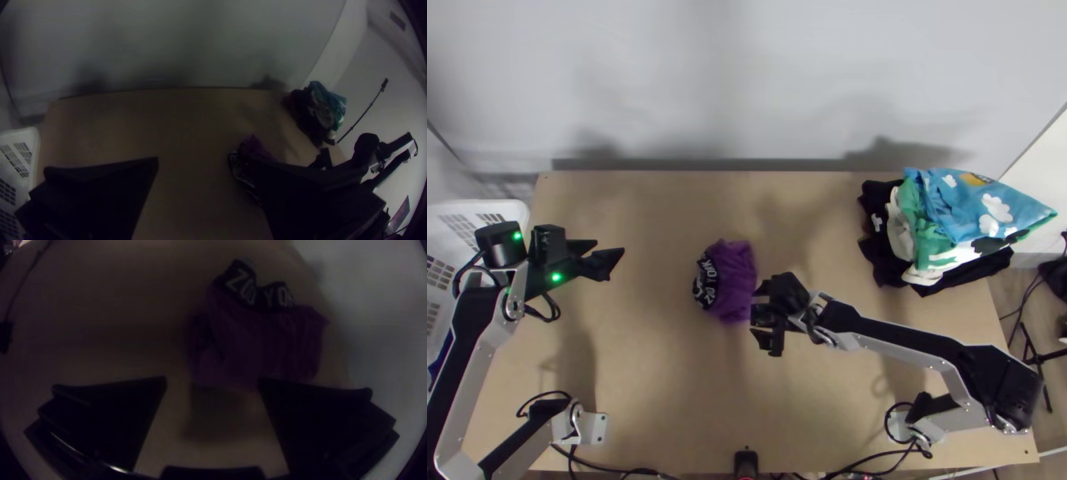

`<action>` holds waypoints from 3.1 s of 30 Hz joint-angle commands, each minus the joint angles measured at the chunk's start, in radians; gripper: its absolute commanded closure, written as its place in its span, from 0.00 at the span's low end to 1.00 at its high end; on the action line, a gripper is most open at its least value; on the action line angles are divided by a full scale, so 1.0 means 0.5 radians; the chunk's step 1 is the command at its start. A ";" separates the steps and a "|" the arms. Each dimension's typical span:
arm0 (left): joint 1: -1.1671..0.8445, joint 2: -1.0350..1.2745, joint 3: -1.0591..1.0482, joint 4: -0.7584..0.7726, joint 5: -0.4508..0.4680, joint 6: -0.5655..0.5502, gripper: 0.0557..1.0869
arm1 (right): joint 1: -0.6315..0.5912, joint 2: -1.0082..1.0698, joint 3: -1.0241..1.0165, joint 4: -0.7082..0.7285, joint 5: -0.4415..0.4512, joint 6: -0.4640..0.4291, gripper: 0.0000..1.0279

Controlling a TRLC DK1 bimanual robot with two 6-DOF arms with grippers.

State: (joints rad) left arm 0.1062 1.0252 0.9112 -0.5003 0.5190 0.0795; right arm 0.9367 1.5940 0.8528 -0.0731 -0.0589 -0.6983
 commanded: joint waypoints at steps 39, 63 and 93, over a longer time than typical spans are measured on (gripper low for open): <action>0.159 -0.013 -0.006 0.040 0.051 0.034 0.05 | 0.127 0.242 -0.282 1.027 0.333 -1.079 0.05; 0.205 0.024 0.178 0.007 0.140 -0.030 0.05 | 0.053 0.224 -0.058 1.060 0.274 -1.085 0.97; 0.168 0.266 0.506 -0.371 0.125 -0.073 0.05 | -0.996 0.739 2.381 -1.293 -0.131 0.261 0.97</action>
State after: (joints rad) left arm 0.1944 1.1439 1.1458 -0.6437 0.5858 0.0383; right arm 0.6003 1.8336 1.6752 -0.3599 -0.0017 -0.7895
